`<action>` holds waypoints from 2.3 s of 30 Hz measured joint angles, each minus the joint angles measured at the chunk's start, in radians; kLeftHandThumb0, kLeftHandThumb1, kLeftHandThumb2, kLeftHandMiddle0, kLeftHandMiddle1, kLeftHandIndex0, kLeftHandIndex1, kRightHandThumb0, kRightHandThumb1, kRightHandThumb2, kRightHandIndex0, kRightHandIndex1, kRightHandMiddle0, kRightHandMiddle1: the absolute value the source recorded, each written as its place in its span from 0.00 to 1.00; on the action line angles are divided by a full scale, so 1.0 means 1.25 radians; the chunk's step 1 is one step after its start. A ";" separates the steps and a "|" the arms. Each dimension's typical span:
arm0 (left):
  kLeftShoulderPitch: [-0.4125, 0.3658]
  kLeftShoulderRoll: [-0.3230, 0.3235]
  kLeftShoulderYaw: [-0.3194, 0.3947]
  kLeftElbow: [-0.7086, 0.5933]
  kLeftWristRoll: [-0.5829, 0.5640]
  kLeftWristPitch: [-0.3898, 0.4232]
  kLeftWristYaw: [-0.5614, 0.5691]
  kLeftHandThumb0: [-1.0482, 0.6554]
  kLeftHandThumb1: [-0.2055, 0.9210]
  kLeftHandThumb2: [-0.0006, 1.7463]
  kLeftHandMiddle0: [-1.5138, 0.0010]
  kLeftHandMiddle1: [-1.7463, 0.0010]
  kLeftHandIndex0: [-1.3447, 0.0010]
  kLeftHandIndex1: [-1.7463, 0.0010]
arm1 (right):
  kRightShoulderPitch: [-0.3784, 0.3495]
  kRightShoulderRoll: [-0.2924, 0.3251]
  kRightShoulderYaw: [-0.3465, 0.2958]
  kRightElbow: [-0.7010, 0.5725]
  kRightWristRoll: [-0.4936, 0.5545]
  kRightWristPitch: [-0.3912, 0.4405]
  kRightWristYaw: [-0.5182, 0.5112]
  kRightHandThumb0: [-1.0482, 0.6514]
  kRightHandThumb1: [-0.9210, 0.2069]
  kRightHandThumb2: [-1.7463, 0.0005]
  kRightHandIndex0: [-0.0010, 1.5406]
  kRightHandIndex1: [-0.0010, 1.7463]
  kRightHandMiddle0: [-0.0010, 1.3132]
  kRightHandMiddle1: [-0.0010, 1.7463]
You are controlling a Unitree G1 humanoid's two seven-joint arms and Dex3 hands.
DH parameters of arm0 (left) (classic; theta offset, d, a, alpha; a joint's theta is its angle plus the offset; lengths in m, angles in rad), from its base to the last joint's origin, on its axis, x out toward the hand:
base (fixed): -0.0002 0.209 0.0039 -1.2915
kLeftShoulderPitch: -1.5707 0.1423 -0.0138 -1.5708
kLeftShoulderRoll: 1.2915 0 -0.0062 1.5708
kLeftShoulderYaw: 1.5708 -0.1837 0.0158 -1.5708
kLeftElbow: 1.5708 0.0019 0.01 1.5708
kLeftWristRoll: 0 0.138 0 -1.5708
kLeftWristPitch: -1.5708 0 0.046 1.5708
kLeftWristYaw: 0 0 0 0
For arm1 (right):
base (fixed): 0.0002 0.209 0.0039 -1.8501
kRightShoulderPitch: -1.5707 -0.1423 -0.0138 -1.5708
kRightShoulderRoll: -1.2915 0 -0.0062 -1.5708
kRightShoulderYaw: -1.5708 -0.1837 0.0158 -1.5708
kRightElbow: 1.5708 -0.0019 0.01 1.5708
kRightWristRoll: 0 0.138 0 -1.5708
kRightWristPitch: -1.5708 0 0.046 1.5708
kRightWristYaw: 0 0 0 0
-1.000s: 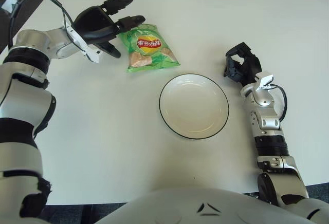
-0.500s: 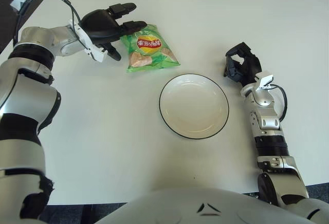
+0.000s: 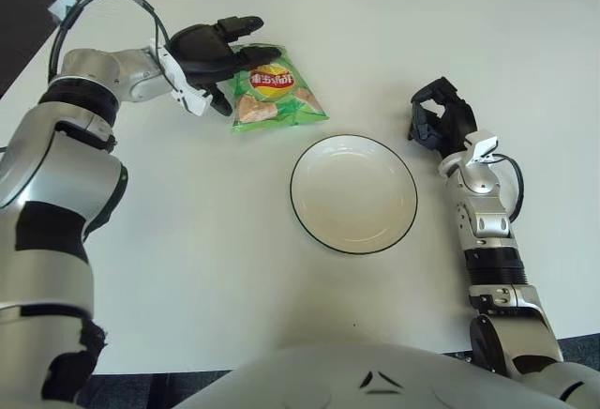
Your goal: Put the snack into the plate.
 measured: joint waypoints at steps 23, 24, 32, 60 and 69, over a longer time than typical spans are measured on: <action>-0.021 -0.087 -0.109 0.034 0.032 0.063 0.124 0.10 1.00 0.11 0.84 0.98 0.87 0.99 | 0.000 0.000 0.002 -0.002 -0.010 -0.002 0.000 0.40 0.19 0.54 0.60 1.00 0.25 1.00; -0.021 -0.091 -0.110 0.036 0.030 0.061 0.125 0.10 1.00 0.11 0.84 0.98 0.87 0.98 | 0.000 0.000 0.002 -0.002 -0.010 -0.002 0.000 0.40 0.19 0.54 0.60 1.00 0.25 1.00; -0.021 -0.115 -0.110 0.049 0.019 0.050 0.125 0.12 1.00 0.10 0.78 0.98 0.78 0.96 | 0.000 0.001 0.002 -0.004 -0.011 -0.002 0.000 0.40 0.19 0.54 0.60 1.00 0.25 1.00; -0.019 -0.142 -0.118 0.049 -0.014 0.080 0.164 0.61 0.87 0.23 0.57 0.32 0.62 0.21 | 0.004 0.002 0.004 -0.015 -0.011 0.007 0.001 0.39 0.19 0.54 0.59 1.00 0.26 1.00; -0.003 -0.143 -0.137 0.049 -0.005 0.155 0.229 0.61 0.64 0.54 0.59 0.22 0.72 0.01 | 0.004 0.001 0.004 -0.016 -0.011 0.010 0.003 0.39 0.19 0.54 0.59 1.00 0.26 1.00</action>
